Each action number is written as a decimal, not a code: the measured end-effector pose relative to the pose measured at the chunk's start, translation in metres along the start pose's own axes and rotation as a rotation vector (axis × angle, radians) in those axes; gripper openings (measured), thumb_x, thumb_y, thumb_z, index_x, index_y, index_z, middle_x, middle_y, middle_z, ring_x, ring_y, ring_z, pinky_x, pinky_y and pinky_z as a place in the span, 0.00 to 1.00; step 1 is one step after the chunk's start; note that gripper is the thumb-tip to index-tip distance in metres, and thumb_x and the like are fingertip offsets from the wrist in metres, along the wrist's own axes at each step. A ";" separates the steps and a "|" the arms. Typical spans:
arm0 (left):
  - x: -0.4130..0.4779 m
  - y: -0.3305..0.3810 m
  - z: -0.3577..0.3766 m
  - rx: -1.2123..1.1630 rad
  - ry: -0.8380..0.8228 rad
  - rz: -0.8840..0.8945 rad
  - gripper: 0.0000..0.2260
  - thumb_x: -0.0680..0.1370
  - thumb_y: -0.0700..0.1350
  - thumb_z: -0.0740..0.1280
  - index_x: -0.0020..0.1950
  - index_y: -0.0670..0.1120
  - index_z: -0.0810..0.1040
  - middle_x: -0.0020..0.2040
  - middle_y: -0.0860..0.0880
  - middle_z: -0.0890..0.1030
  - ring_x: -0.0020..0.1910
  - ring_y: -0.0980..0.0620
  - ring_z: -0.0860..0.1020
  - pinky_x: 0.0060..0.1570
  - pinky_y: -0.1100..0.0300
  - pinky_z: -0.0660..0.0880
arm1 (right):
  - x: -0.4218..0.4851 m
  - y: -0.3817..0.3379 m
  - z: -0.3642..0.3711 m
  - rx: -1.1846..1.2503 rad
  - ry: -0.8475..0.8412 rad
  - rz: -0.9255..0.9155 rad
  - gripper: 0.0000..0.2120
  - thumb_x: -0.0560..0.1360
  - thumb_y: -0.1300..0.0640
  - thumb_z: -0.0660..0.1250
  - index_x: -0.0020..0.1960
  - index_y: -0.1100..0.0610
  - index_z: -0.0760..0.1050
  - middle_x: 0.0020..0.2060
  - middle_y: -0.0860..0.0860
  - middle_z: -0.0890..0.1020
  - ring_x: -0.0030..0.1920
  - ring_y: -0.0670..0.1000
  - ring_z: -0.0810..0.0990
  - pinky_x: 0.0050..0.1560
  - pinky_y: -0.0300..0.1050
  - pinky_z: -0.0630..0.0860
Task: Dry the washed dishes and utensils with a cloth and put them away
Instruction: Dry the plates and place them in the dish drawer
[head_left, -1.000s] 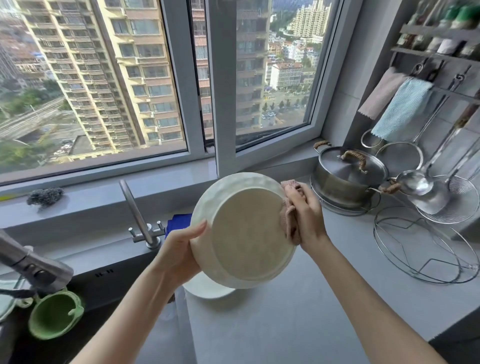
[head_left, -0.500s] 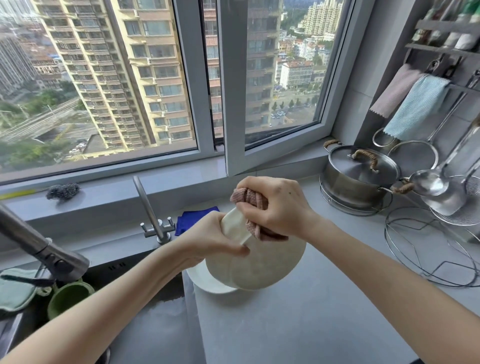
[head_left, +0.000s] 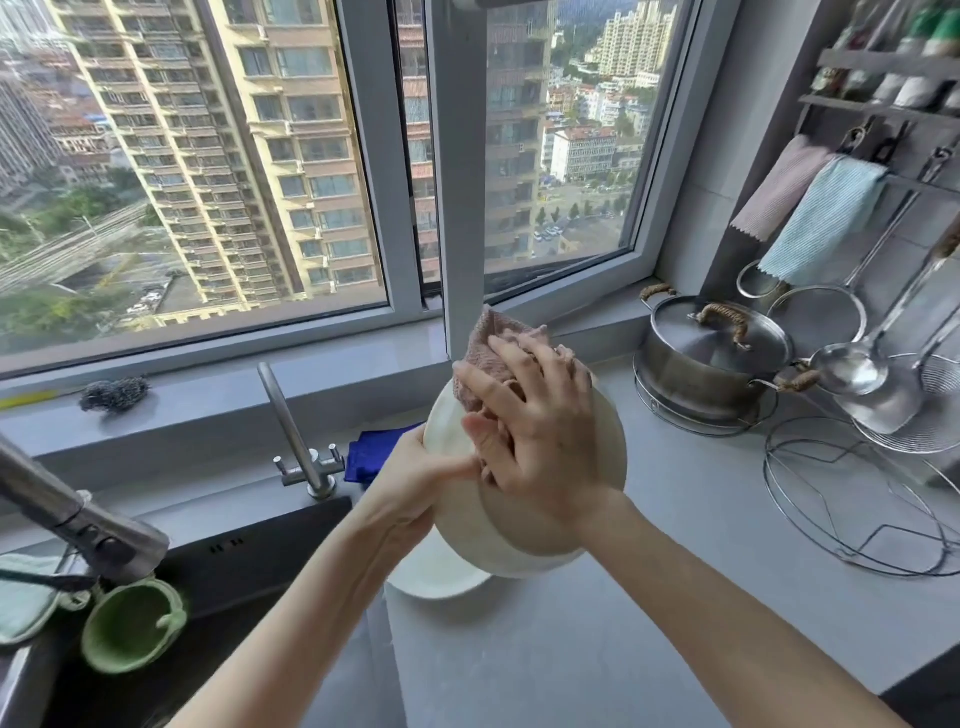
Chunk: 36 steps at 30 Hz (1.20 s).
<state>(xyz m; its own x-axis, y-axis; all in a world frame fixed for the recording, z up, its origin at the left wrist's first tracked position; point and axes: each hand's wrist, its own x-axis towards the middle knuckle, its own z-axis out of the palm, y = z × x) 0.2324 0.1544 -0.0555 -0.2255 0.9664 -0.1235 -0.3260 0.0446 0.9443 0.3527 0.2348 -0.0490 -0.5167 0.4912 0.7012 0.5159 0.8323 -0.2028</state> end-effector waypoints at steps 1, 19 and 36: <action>0.000 0.000 0.002 -0.010 0.000 0.007 0.20 0.54 0.40 0.76 0.44 0.41 0.83 0.41 0.43 0.84 0.38 0.48 0.82 0.41 0.58 0.80 | 0.004 0.003 -0.001 0.023 -0.017 -0.030 0.21 0.78 0.42 0.54 0.62 0.47 0.77 0.64 0.53 0.76 0.64 0.59 0.73 0.62 0.58 0.67; 0.013 -0.005 0.016 -0.572 -0.035 -0.288 0.27 0.50 0.44 0.83 0.46 0.38 0.82 0.36 0.42 0.83 0.33 0.48 0.82 0.31 0.60 0.79 | -0.053 -0.048 0.018 -0.257 0.158 0.106 0.22 0.77 0.45 0.56 0.66 0.51 0.75 0.65 0.60 0.76 0.63 0.65 0.74 0.63 0.64 0.67; 0.011 -0.022 -0.012 -0.549 -0.171 -0.187 0.32 0.43 0.40 0.80 0.48 0.43 0.86 0.51 0.43 0.84 0.48 0.44 0.83 0.49 0.46 0.79 | -0.011 0.024 -0.070 1.151 0.260 1.294 0.07 0.77 0.49 0.67 0.50 0.52 0.78 0.39 0.51 0.80 0.32 0.48 0.77 0.29 0.36 0.72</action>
<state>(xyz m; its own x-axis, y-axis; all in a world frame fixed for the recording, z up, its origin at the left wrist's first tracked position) 0.2258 0.1612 -0.0816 0.0172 0.9838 -0.1786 -0.7824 0.1245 0.6102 0.4186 0.2312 -0.0132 -0.0282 0.9725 -0.2311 -0.2933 -0.2290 -0.9282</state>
